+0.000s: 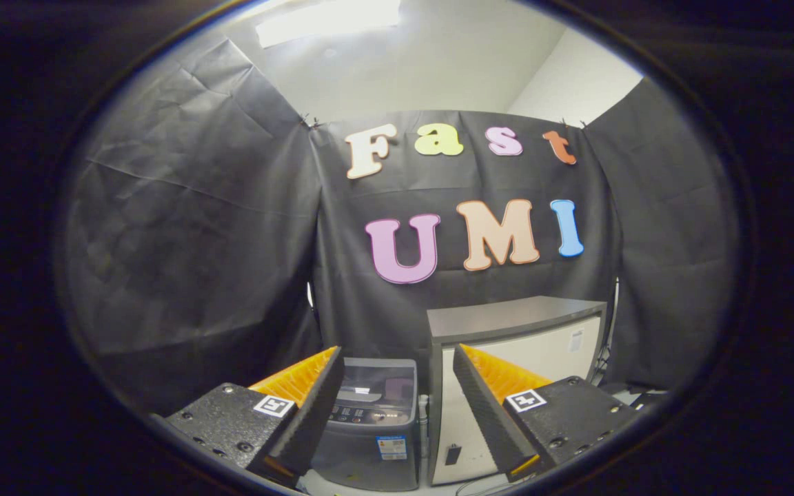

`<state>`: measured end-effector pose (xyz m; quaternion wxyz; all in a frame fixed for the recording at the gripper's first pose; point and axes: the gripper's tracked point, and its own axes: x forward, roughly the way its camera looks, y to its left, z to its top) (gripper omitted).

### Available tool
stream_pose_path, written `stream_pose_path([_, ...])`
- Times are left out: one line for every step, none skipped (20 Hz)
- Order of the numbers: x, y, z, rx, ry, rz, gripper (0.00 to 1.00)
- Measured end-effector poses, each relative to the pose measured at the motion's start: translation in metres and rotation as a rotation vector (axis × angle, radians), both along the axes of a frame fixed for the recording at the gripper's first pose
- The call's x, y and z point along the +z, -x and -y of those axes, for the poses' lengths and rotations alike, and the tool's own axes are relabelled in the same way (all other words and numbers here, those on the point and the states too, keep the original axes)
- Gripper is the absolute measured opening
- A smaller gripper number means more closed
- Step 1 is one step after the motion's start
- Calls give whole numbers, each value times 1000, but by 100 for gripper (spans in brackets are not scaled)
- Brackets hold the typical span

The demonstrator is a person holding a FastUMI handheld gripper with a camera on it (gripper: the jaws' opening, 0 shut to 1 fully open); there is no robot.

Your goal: Put the clothes into the washing machine and then close the washing machine lid.

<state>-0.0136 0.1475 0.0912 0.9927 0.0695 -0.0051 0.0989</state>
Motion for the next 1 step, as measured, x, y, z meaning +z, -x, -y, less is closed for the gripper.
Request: stream_pose_path([0,2,0,2,-2,2,96])
